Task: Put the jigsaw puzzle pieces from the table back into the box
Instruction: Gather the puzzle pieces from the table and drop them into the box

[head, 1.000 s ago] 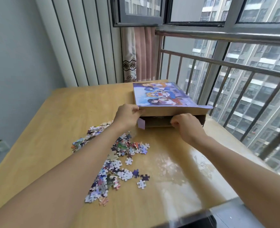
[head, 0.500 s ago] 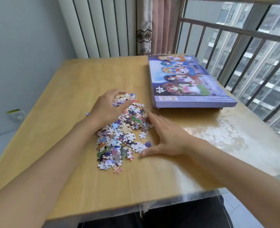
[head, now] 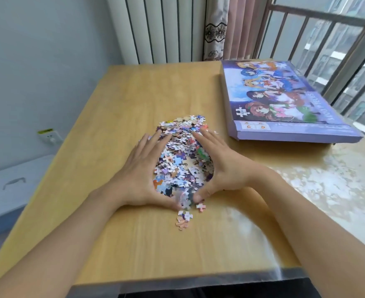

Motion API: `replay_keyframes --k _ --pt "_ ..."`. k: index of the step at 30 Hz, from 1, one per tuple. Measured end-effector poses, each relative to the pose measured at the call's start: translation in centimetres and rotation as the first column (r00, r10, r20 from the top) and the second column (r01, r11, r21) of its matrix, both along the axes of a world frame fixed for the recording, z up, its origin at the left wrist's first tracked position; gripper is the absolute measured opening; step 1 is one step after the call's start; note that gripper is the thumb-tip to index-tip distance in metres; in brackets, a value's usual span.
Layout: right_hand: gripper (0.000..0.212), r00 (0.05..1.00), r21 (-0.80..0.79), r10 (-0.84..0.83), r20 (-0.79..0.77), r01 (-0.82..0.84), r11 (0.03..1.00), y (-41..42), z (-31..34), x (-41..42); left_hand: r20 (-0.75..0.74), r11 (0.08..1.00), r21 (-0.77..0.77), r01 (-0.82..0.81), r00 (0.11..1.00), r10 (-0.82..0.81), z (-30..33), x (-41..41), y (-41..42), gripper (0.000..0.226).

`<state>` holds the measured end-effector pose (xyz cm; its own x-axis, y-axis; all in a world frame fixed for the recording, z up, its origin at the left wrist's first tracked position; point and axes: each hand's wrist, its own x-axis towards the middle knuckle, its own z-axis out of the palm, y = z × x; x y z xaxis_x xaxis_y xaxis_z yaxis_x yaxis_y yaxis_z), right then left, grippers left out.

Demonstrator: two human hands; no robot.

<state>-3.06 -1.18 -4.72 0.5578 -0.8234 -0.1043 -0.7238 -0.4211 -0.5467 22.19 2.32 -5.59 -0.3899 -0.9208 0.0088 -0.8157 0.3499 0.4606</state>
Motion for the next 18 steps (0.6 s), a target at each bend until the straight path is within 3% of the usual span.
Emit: replay_keyframes --k 7,14,18 --pt "0.153 0.982 -0.059 -0.102 -0.157 0.094 0.994 1.4 0.3 -1.6 -0.066 0.989 -0.089 -0.116 0.992 0.11 -0.4 -2.0 -3.5 0.136" --pt "0.107 0.979 -0.273 -0.186 -0.084 0.157 0.949 -0.5 -0.7 0.1 -0.246 0.98 -0.122 -0.159 0.961 0.126 -0.8 -1.5 -4.3 0.115" --pt "0.074 0.982 -0.309 -0.187 -0.026 0.17 0.936 -1.2 -1.1 0.3 -0.129 0.976 -0.217 0.028 0.99 -0.058 0.6 -1.5 -3.1 0.125"
